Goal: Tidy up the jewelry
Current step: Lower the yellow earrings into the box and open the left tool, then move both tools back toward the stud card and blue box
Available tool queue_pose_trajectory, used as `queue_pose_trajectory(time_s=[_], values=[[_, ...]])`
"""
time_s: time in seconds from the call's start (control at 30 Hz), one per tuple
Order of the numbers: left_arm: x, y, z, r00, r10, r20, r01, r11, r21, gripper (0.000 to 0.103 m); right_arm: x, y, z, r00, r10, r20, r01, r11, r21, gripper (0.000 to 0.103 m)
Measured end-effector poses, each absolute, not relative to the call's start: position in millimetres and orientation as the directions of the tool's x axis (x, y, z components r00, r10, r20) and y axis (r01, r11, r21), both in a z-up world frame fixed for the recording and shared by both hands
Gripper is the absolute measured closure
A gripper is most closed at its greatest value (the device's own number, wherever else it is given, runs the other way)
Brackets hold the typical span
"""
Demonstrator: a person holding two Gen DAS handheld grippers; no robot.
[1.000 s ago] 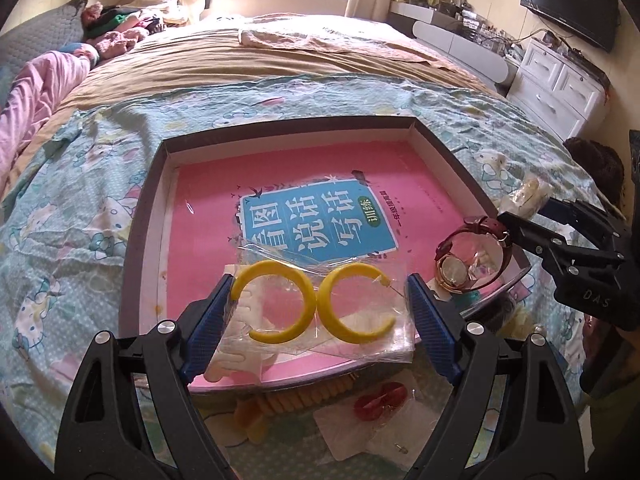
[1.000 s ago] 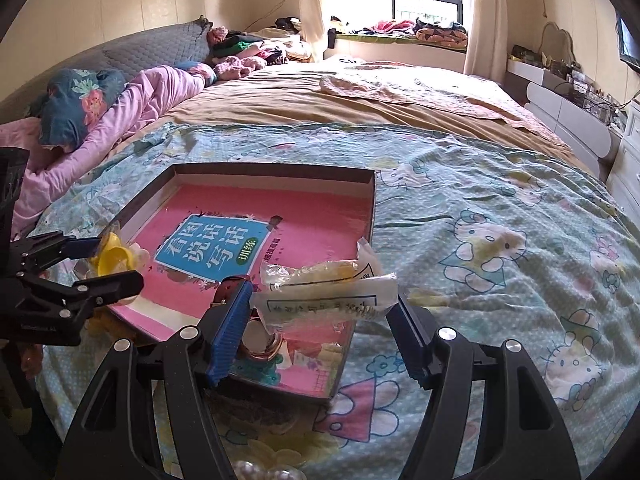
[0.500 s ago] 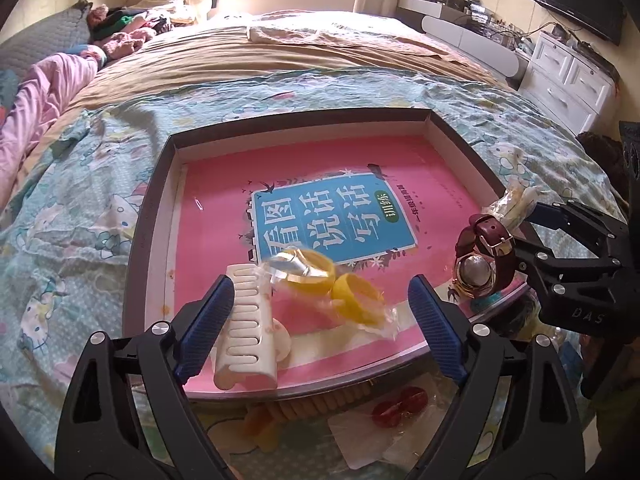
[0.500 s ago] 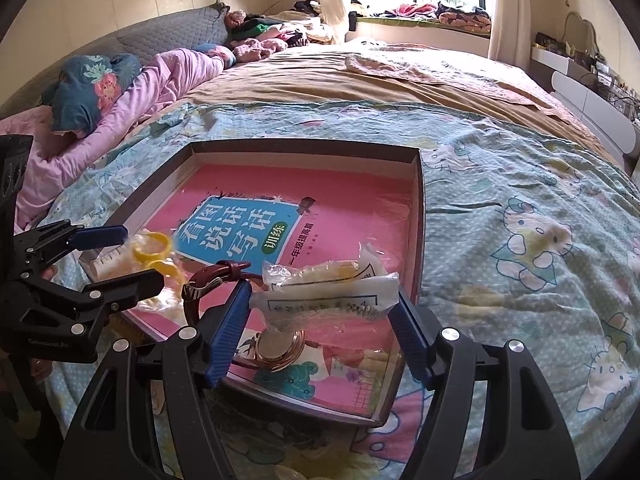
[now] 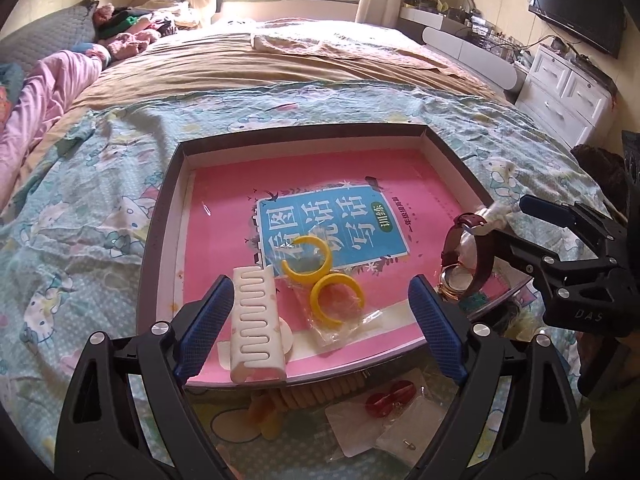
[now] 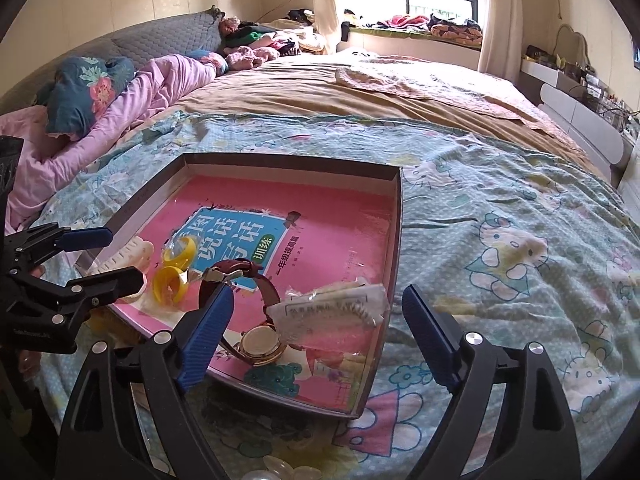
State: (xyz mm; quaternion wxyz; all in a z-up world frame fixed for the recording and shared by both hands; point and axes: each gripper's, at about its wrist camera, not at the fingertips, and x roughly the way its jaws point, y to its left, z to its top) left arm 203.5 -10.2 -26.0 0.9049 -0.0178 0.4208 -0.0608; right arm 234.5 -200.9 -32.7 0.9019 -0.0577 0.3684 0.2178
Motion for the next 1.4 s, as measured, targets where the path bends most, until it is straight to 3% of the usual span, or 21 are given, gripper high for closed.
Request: queue_pose_trajectory(time_s=[0.33,0.73,1.4], values=[[189.4,-3.2,-2.1,0.675,-0.139,-0.724,0.082,0.99,-0.114,0.01,211.4,-216.5,-2.9,0.683,0.359,-0.636,-0.425,0.904,0.055,0.007],[163.5,13.8,30.4,0.733,-0.137,-0.667,0.042,0.987,-0.156,0.01,173.5,-232.6,30.5,0.725,0.387,-0.57,-0.426,0.902,0.07,0.006],[120.0,8.7,25.2,0.723,-0.13,-0.678,0.059,0.99,-0.127,0.01,127.0,-243.0,20.3,0.69,0.374,-0.62,-0.441,0.896,0.05,0.005]])
